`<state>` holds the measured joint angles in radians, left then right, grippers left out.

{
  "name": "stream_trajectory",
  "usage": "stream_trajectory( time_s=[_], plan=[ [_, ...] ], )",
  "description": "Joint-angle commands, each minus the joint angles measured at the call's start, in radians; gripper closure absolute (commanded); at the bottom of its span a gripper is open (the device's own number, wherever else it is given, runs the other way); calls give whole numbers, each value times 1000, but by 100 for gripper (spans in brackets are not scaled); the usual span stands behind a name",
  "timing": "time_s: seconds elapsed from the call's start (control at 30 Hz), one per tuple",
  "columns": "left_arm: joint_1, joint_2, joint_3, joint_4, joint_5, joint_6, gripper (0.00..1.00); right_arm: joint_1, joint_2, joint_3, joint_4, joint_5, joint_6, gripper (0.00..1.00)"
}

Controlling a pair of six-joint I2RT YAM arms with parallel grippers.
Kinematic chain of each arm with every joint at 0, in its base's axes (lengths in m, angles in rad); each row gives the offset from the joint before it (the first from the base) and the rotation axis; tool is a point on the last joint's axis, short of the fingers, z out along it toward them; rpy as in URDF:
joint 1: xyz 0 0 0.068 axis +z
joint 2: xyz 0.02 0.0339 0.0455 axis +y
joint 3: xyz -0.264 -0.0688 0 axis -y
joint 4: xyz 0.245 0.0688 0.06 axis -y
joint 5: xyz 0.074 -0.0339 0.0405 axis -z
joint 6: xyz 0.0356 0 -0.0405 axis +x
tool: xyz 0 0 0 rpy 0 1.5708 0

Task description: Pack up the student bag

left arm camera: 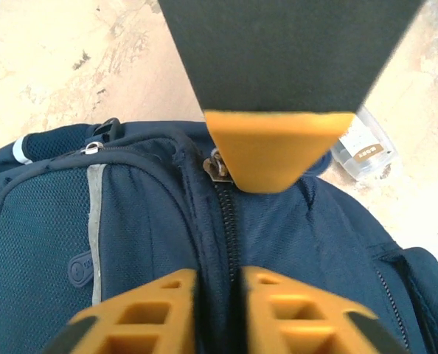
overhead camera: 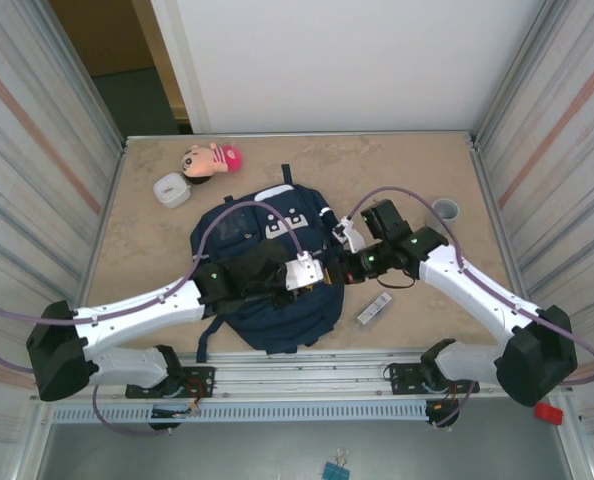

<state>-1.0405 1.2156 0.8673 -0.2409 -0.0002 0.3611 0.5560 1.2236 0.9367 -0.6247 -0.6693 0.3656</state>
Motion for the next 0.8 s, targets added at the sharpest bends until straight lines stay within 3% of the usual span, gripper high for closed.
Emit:
stream_trajectory(
  time_s=[0.0,0.27,0.57,0.77],
  plan=[
    [-5,-82,-31,-14,100,58,88,-115,-31,-27,81,-45,24,100],
    [2,-262,-121,-36,242,169,93,-267,96,-6,160,13,10,100],
    [2,-315,-133,-38,414,244,93,-269,260,14,412,37,98,100],
    [3,-320,-129,-30,463,272,93,-254,311,-6,459,208,128,100]
  ],
)
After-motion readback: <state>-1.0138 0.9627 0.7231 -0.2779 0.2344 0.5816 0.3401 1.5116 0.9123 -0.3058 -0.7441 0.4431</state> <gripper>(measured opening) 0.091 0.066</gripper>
